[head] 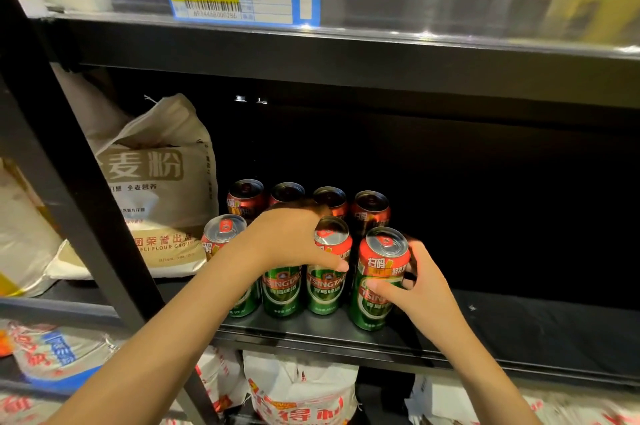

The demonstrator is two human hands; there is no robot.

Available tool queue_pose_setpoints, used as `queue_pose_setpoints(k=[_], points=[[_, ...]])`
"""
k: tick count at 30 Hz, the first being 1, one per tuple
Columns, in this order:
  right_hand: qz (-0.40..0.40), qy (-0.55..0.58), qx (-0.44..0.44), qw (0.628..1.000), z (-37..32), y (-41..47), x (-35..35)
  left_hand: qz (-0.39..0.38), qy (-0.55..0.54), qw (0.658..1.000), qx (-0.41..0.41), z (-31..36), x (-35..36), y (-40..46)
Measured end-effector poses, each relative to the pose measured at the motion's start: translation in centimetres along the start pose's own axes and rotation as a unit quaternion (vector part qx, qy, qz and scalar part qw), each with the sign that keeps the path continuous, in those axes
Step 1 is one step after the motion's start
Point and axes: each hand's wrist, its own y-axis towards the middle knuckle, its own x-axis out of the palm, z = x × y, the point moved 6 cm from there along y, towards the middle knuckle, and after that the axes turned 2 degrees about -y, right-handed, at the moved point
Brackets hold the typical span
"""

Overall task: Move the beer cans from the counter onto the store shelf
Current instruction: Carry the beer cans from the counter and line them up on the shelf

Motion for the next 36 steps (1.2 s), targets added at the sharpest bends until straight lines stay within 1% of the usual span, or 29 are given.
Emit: queue_pose_setpoints(k=[2, 4, 8, 16, 18, 22, 25, 27, 29, 33, 36], points=[[0.015, 0.007, 0.0, 1.0, -0.1, 0.1, 0.0, 0.034, 0.01, 0.999, 0.003, 0.1, -0.1, 0.0], [0.027, 0.011, -0.003, 1.0, -0.2, 0.2, 0.2, 0.044, 0.001, 0.999, 0.011, 0.1, -0.2, 0.1], [0.043, 0.018, -0.003, 0.999, -0.2, 0.5, 0.6, 0.029, -0.009, 0.999, 0.026, -0.2, 0.0, 0.4], [0.052, 0.033, -0.012, 0.998, -0.1, 0.4, 1.0, 0.005, -0.023, 1.0, 0.017, -1.1, 0.5, 0.6], [0.043, 0.039, -0.013, 0.998, 0.0, 0.3, 1.1, 0.007, -0.025, 1.0, 0.013, -1.4, 0.8, 0.7], [0.038, 0.038, -0.014, 0.998, 0.1, 0.2, 1.3, 0.03, -0.049, 0.997, 0.043, -1.2, 0.6, 0.1], [0.041, 0.036, -0.011, 0.998, 0.3, 0.1, 1.4, 0.06, -0.001, 0.997, 0.039, -2.0, -0.5, -0.8], [0.041, 0.038, -0.009, 0.998, 0.4, 0.1, 1.3, 0.069, 0.064, 0.995, 0.022, -3.1, -1.0, -1.4], [0.04, 0.037, -0.011, 0.998, 0.3, 0.1, 1.4, 0.07, 0.092, 0.993, 0.009, -4.2, -0.9, -1.8], [0.042, 0.035, -0.009, 0.998, 0.3, 0.1, 1.4, 0.042, 0.033, 0.998, 0.018, -5.0, -0.2, -1.6], [0.043, 0.033, -0.007, 0.999, 0.4, 0.0, 1.5, 0.024, 0.015, 0.999, 0.032, -5.2, -0.3, -1.4]])
